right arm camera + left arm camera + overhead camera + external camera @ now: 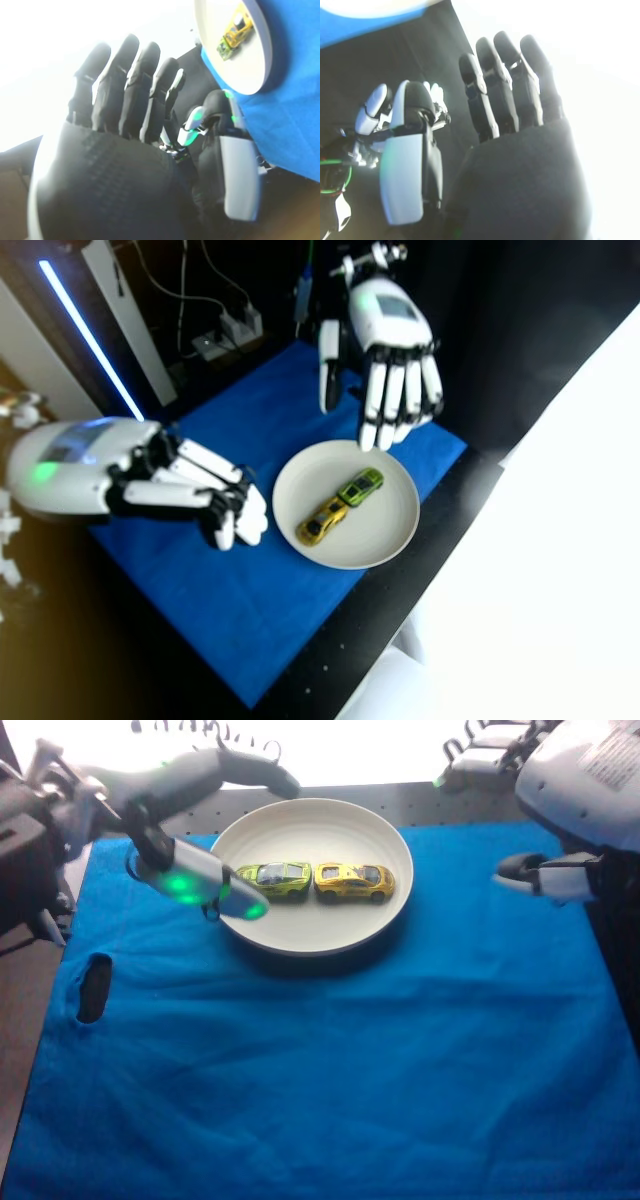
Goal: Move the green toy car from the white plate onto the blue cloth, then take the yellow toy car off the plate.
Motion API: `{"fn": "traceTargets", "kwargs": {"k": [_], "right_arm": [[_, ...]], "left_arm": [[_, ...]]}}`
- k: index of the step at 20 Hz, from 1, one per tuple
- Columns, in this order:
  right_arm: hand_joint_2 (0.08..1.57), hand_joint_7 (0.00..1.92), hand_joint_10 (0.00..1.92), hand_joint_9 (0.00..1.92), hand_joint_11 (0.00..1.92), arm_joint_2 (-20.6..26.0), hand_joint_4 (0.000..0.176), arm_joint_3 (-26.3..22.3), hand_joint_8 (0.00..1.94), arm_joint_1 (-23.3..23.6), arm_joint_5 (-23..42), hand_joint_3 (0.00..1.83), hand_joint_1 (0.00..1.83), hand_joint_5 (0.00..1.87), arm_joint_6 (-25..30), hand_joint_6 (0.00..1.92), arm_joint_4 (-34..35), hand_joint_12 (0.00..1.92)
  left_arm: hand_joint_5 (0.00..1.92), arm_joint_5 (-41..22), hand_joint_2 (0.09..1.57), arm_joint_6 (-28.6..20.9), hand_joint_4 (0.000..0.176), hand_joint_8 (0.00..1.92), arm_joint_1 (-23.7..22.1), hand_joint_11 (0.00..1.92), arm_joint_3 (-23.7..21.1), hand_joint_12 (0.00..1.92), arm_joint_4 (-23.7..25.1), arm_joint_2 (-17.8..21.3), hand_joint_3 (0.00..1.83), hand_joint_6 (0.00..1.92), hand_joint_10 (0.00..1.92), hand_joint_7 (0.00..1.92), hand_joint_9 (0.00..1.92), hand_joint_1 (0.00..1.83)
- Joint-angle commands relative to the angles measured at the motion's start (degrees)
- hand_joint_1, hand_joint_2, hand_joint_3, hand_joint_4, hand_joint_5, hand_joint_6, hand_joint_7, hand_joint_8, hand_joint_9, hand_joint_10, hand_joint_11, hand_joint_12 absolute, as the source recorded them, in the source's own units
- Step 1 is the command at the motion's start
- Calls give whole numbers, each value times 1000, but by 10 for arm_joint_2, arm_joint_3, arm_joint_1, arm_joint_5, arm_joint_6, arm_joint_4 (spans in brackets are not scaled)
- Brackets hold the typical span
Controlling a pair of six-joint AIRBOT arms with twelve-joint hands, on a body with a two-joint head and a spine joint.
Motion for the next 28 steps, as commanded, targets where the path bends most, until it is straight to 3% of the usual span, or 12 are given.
{"fn": "traceTargets", "kwargs": {"k": [1,2,4,6,8,10,11,12,14,22,25,28], "right_arm": [[933,578,1272,347,61,-1,0,3,654,11,66,18,1141,728,-3,103,0,1912],[953,601,1307,358,54,-2,0,4,677,11,66,8,1116,771,-3,71,0,1919],[1009,633,1385,478,338,-5,0,3,770,11,66,10,1067,824,-3,56,0,1918],[1026,621,1331,423,278,-6,0,3,716,11,66,3,1068,833,-3,48,0,1890],[1043,621,1265,403,210,-6,0,2,722,11,66,3,1132,815,-3,35,1,1864],[1050,635,1226,430,203,-6,0,1,744,11,66,2,1150,796,-3,24,1,1837],[1061,609,1261,435,212,-6,0,1,779,11,66,3,1138,630,-3,4,1,1864],[1074,587,1249,403,149,-6,0,0,787,11,67,5,1129,668,-3,31,1,1874],[1072,617,1210,412,142,-6,0,0,705,11,67,0,1157,704,-3,40,1,1874],[1056,638,1294,502,309,-8,0,-3,792,11,70,0,1143,796,-3,186,1,1853],[1052,707,1254,529,314,-8,0,-5,779,11,70,1,1096,782,-3,275,1,1846],[1036,766,1200,561,333,-8,0,-6,693,11,71,0,1145,822,-3,235,1,1830]], "left_arm": [[236,-57,925,5,86,6,-11,0,8,1002,-6,-6,40,51,65,91,57,964],[215,-54,924,8,83,5,-12,0,11,997,-6,-9,29,33,66,98,78,925],[405,-43,923,21,58,8,-15,0,18,951,-6,-21,7,72,62,198,114,909],[529,-36,946,33,14,46,-16,0,23,1254,-12,-28,5,98,137,346,232,937],[578,-25,964,34,0,205,-19,41,39,1678,-19,-41,0,52,890,642,359,954],[603,-12,932,35,0,764,-25,144,56,1797,-22,-57,0,72,1262,508,338,947],[630,-5,929,36,0,712,-29,101,64,1740,-22,-65,0,82,1128,508,338,918],[653,5,940,50,0,622,-32,144,72,1657,-32,-73,1,74,1025,559,387,951],[690,19,958,83,0,558,-38,200,87,1657,-55,-89,2,56,1038,642,450,980],[739,38,964,84,0,340,-35,253,128,1515,-92,-116,0,25,882,671,473,1035],[734,42,964,84,0,105,-33,244,135,1424,-94,-121,0,7,554,740,572,1077],[742,46,954,84,0,75,-30,207,143,1515,-101,-128,0,4,659,763,527,1107]]}}
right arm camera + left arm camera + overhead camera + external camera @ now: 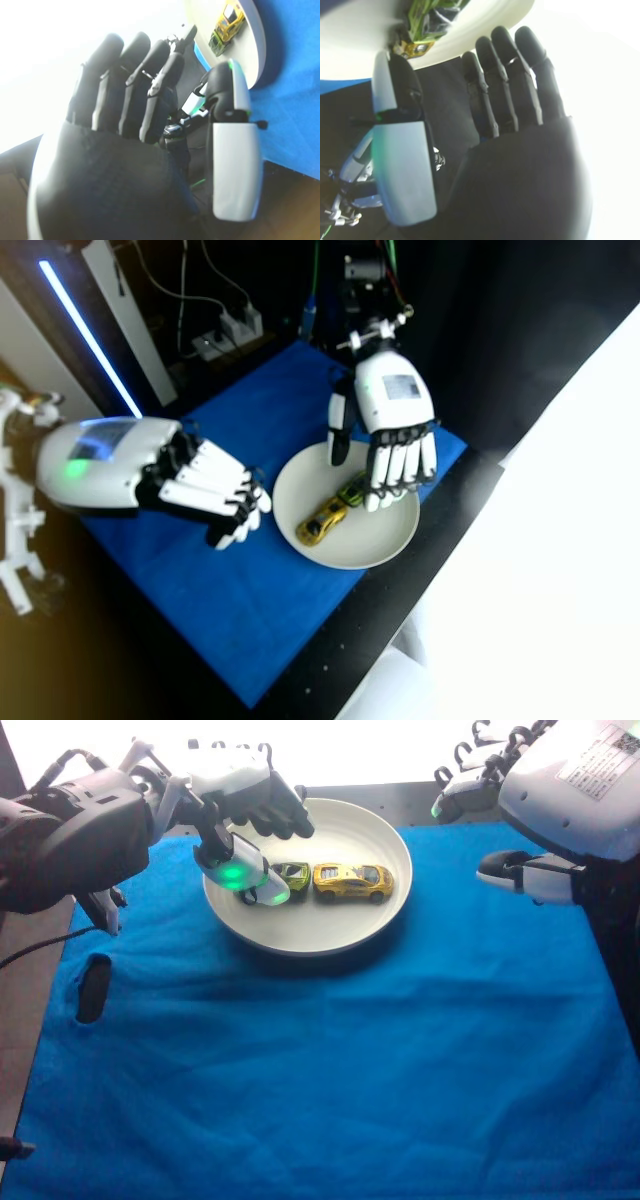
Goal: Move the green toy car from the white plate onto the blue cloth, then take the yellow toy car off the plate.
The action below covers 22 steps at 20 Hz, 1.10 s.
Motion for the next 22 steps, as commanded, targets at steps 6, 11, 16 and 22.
{"fn": "traceTargets", "kwargs": {"k": [6,11,16,22], "right_arm": [[1035,816,1184,581,325,0,0,-2,629,11,73,0,1171,826,-3,190,-2,1868],[1007,824,1200,611,380,0,0,-2,667,11,73,0,1213,851,-3,167,-2,1862],[1014,797,1181,606,391,0,0,-2,689,11,73,0,1180,865,-3,186,-2,1805],[1014,806,1157,605,369,0,0,-3,645,11,73,1,1222,856,-3,228,-2,1789]], "left_arm": [[754,-56,935,0,0,33,6,213,10,1432,-5,-8,0,6,572,774,564,1141],[780,-49,935,0,0,68,8,273,20,1617,-8,-15,0,6,943,859,532,1154],[796,-44,967,0,0,127,11,307,28,1662,-12,-20,1,4,1067,856,515,1172],[866,-40,970,0,0,800,11,324,35,1727,-13,-27,0,13,1203,650,522,1199]]}}
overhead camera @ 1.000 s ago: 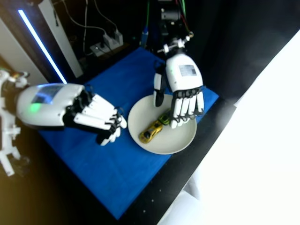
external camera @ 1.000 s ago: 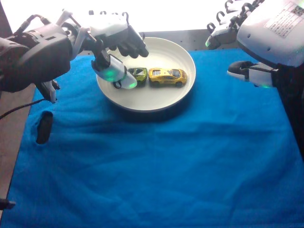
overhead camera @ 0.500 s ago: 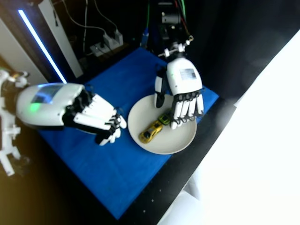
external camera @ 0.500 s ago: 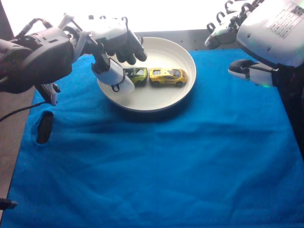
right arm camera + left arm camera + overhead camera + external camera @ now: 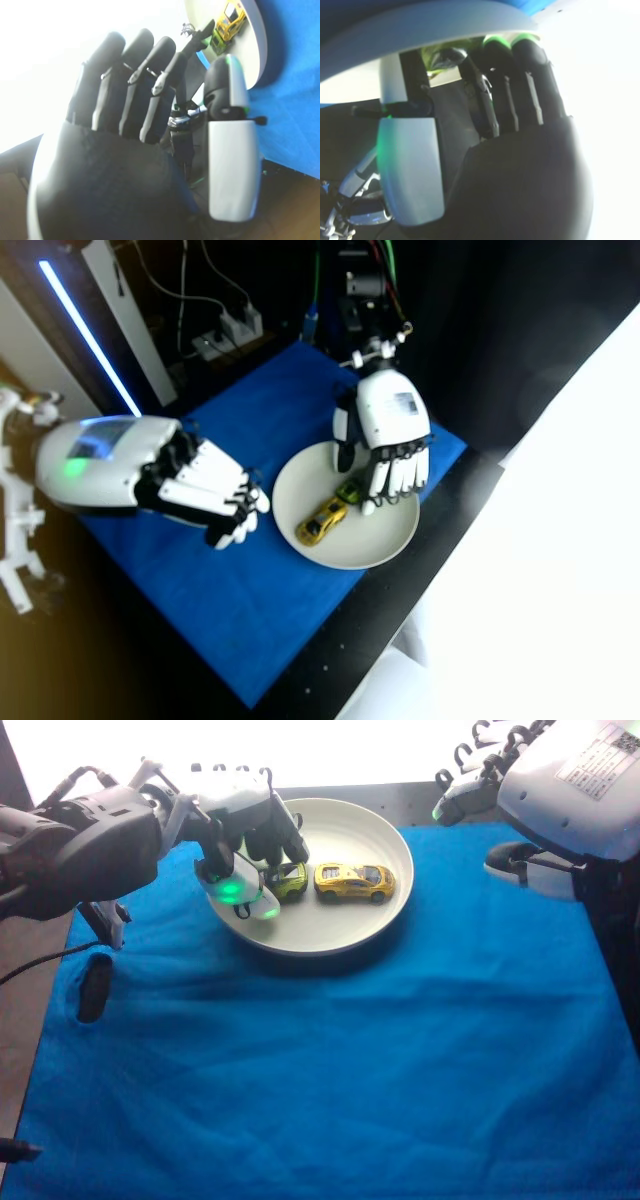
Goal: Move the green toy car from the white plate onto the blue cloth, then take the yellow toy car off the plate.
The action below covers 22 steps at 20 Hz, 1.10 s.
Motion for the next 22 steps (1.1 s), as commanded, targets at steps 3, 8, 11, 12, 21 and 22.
{"fn": "traceTargets", "kwargs": {"k": [3,8,11,12,21,22], "right_arm": [[1003,831,1162,634,406,0,0,-2,652,11,72,0,1268,864,-3,241,-2,1785],[1010,849,1095,636,405,0,0,-3,538,11,72,0,1222,874,-3,210,-2,1737],[1008,843,1100,624,390,0,0,-4,542,11,73,0,1205,890,-3,197,-2,1739],[1007,844,1078,624,371,0,0,-4,540,11,74,0,1194,897,-3,187,-2,1731],[1024,837,1029,612,331,0,0,-6,491,11,75,2,1225,883,-3,101,-1,1730],[1027,860,1019,617,332,0,0,-6,450,11,75,1,1222,891,-3,80,-1,1735]], "left_arm": [[941,-54,968,0,0,985,-3,301,10,1767,0,-6,1,46,1344,608,485,1203],[895,-50,1146,0,0,1142,0,409,17,1778,-6,-11,0,1102,1437,607,517,1143],[850,-49,1192,0,0,1248,2,348,20,1642,-12,-12,0,1171,1422,796,683,1314],[847,-50,1203,0,0,1228,3,201,20,1625,-13,-12,1,1211,1488,801,638,1336],[852,-104,1175,1,0,1022,1,508,-32,1560,-14,28,0,1214,1474,887,731,1356],[830,-115,1181,1,0,1065,1,465,-44,1584,-11,39,2,1258,1465,879,716,1353]]}}
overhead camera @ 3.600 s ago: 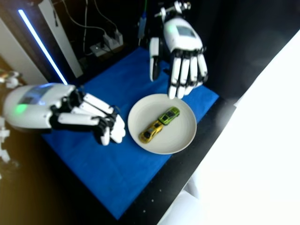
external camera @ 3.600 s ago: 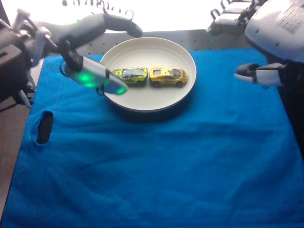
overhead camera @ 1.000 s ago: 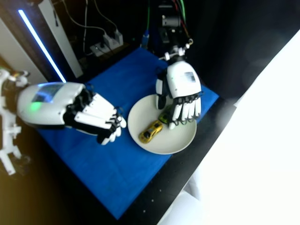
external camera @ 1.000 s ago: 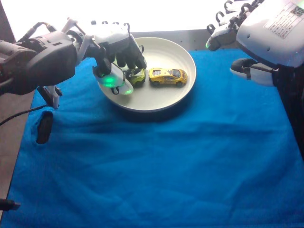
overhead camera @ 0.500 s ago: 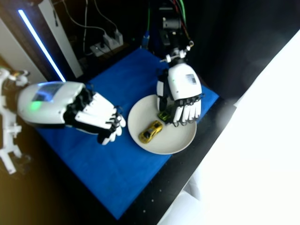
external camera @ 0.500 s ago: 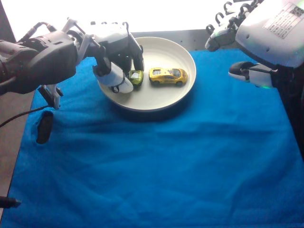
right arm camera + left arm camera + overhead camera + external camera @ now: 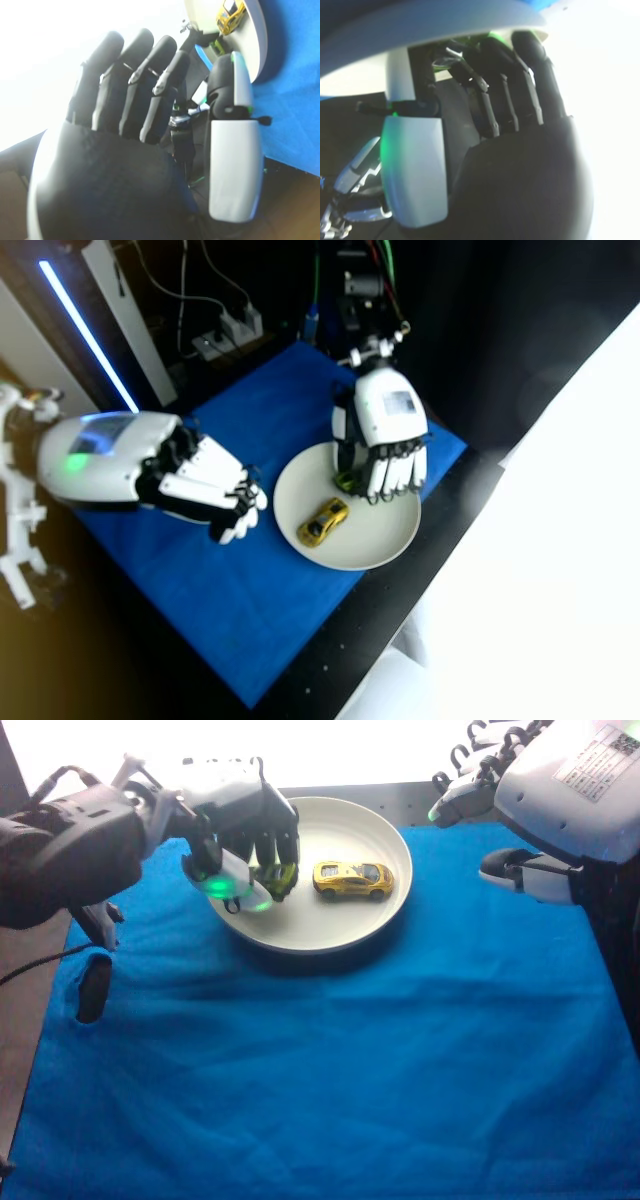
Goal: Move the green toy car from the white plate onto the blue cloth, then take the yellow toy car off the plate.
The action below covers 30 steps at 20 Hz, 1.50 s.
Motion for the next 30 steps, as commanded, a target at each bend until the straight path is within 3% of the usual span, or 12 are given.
{"fn": "traceTargets", "kwargs": {"k": [1,7,9,11,15,18,24,25,26,27,29,30], "right_arm": [[1038,855,1042,610,327,0,0,-1,436,11,71,3,1212,883,-3,63,-2,1737],[1025,855,1136,639,436,0,0,-4,554,11,72,0,1251,903,-3,33,1,1743],[1019,829,1120,619,414,0,0,-5,553,11,72,0,1257,896,-3,27,2,1737],[1018,830,1106,625,438,0,0,-6,544,11,72,0,1264,901,-3,27,4,1719],[1031,814,1120,606,423,0,0,-7,537,11,72,2,1233,919,-3,32,7,1706],[1037,818,1069,644,488,0,0,-7,455,11,72,1,1231,920,-3,29,7,1648],[1055,833,1153,646,513,0,0,-6,469,11,71,3,1169,902,-3,14,11,1729],[1057,824,1146,630,487,1,0,-6,464,11,70,3,1160,897,-3,12,12,1726],[1065,806,1138,605,448,1,0,-6,455,11,70,5,1153,883,-3,5,12,1734],[1065,806,1138,605,448,1,0,-6,455,11,70,5,1153,883,-3,5,13,1734],[1060,801,1180,605,466,0,0,-5,491,11,70,1,1156,884,-3,5,15,1750],[1060,801,1180,605,466,0,0,-5,491,11,70,1,1156,884,-3,5,15,1750]], "left_arm": [[820,-84,1185,1,0,1093,-2,453,-8,1586,6,8,1,1282,1449,871,714,1351],[837,-165,1189,1,0,1303,13,510,-104,1816,38,80,0,1060,1510,844,730,1356],[833,-206,1199,1,0,1407,30,54,-150,1910,50,116,3,1082,1570,833,493,1228],[833,-250,1214,1,0,1528,52,10,-199,1919,63,154,5,1062,1671,779,444,1206],[835,-332,1221,1,0,1573,109,410,-284,1921,80,217,3,1042,1621,748,526,1204],[866,-374,1196,-2,0,1440,164,142,-326,1921,76,242,0,1030,1484,813,481,1198],[832,-394,1222,-33,0,1466,264,98,-352,1782,37,245,0,1139,1366,732,378,1156],[812,-391,1227,-40,20,1444,276,40,-352,1821,29,241,1,1188,1352,727,359,1145],[647,-391,1115,-41,84,786,283,95,-352,1595,22,238,0,771,1035,618,386,1004],[647,-390,1115,-41,84,786,287,95,-352,1595,17,236,0,771,1035,618,386,1004],[481,-391,1018,-41,140,28,291,0,-350,1170,9,232,0,61,205,419,313,791],[481,-394,1018,-41,140,28,291,0,-351,1170,8,232,0,61,205,419,313,791]]}}
